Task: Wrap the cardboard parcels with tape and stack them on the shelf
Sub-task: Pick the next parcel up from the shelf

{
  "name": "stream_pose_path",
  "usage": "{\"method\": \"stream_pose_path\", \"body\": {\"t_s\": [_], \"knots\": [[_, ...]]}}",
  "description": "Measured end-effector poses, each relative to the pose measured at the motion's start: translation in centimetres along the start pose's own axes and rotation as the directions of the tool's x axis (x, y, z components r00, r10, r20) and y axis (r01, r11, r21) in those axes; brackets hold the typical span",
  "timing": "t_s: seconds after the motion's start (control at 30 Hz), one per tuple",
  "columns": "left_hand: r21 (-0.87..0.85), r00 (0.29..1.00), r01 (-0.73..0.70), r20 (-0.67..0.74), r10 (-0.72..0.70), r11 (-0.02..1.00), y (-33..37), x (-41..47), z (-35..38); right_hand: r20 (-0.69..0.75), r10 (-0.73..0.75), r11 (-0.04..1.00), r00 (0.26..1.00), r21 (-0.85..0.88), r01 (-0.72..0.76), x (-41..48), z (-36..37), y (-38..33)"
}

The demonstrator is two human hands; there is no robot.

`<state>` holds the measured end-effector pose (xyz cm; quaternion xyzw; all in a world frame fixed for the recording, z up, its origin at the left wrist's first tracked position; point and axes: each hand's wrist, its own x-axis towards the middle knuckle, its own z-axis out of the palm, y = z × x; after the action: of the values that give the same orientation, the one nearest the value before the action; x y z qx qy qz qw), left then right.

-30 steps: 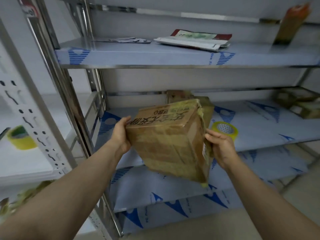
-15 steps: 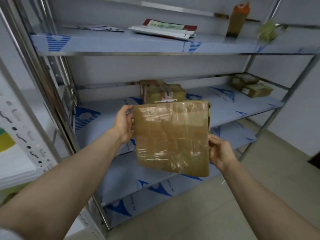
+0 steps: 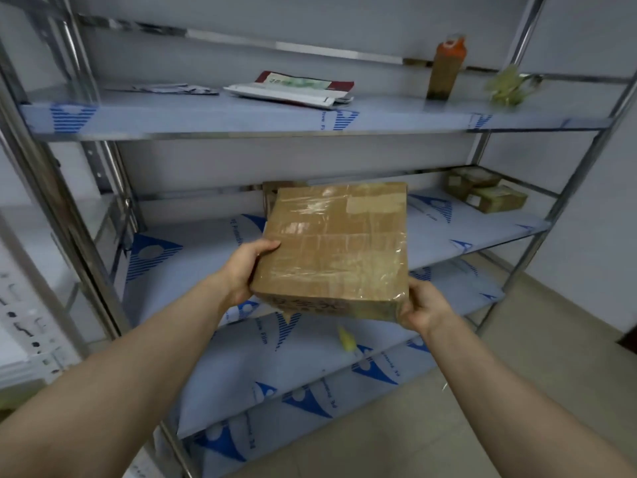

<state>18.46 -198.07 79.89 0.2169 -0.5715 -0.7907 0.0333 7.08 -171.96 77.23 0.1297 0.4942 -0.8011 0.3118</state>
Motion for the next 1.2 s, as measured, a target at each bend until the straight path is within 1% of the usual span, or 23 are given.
{"method": "stream_pose_path", "body": {"t_s": [0.1, 0.17, 0.23, 0.3, 0.4, 0.53, 0.63, 0.73, 0.83, 0.9, 0.97, 1.0, 1.1, 1.2], "knots": [[-0.049, 1.000, 0.010, 0.004, -0.010, 0.999, 0.2, 0.2, 0.7, -0.002, 0.025, 0.999, 1.000, -0.030, -0.025, 0.4, -0.3, -0.9], [-0.066, 1.000, -0.005, 0.017, 0.007, 0.998, 0.4, 0.3, 1.2, 0.017, 0.018, 0.999, 1.000, -0.048, -0.017, 0.4, -0.9, -1.3], [-0.041, 0.999, -0.042, 0.018, 0.042, 0.998, 0.6, 0.4, 1.8, 0.032, -0.019, 0.999, 0.999, -0.041, 0.020, 0.4, -1.4, -1.7], [0.020, 0.996, -0.087, -0.001, 0.087, 0.996, 0.8, 0.6, 2.3, 0.050, -0.031, 0.999, 0.998, -0.031, 0.032, 0.3, -1.8, -1.8], [0.117, 0.988, -0.150, -0.004, 0.151, 0.982, 1.0, 0.6, 3.5, 0.024, 0.012, 0.999, 1.000, 0.037, -0.013, 0.2, -2.7, -1.8], [0.214, 0.971, -0.238, 0.032, 0.237, 0.947, 1.2, 0.2, 5.3, -0.005, 0.019, 0.986, 1.000, 0.168, -0.018, 0.4, -4.3, -0.7], [0.200, 0.950, -0.311, 0.059, 0.305, 0.929, 1.5, 0.0, 6.7, 0.011, 0.007, 0.962, 1.000, 0.272, -0.010, 0.6, -5.8, 0.2], [0.150, 0.941, -0.338, 0.076, 0.330, 0.929, 1.3, -0.2, 7.9, 0.003, -0.001, 0.964, 1.000, 0.266, 0.001, 0.8, -6.7, 0.7], [0.098, 0.943, -0.333, 0.065, 0.328, 0.938, 0.7, 0.0, 8.1, -0.015, -0.033, 0.966, 0.999, 0.256, 0.036, 0.9, -7.4, 1.2], [0.107, 0.954, -0.294, 0.098, 0.284, 0.950, 0.6, 0.2, 7.9, 0.007, -0.040, 0.959, 0.999, 0.281, 0.037, 1.0, -7.7, 1.8], [0.176, 0.963, -0.245, 0.157, 0.218, 0.953, 0.5, 0.2, 7.5, 0.045, -0.035, 0.961, 0.998, 0.277, 0.021, 0.9, -7.9, 2.4], [0.226, 0.968, -0.224, 0.165, 0.189, 0.948, 0.6, 0.4, 7.3, 0.075, -0.026, 0.961, 0.997, 0.278, 0.004, 0.8, -7.9, 2.6], [0.365, 0.978, -0.194, 0.143, 0.151, 0.911, 0.5, 0.8, 6.6, 0.164, -0.023, 0.941, 0.986, 0.336, -0.034, 0.8, -8.1, 3.3], [0.347, 0.981, -0.192, 0.081, 0.175, 0.918, 0.3, 1.0, 6.2, 0.171, -0.055, 0.933, 0.984, 0.360, -0.010, 0.7, -7.9, 3.4]]}}
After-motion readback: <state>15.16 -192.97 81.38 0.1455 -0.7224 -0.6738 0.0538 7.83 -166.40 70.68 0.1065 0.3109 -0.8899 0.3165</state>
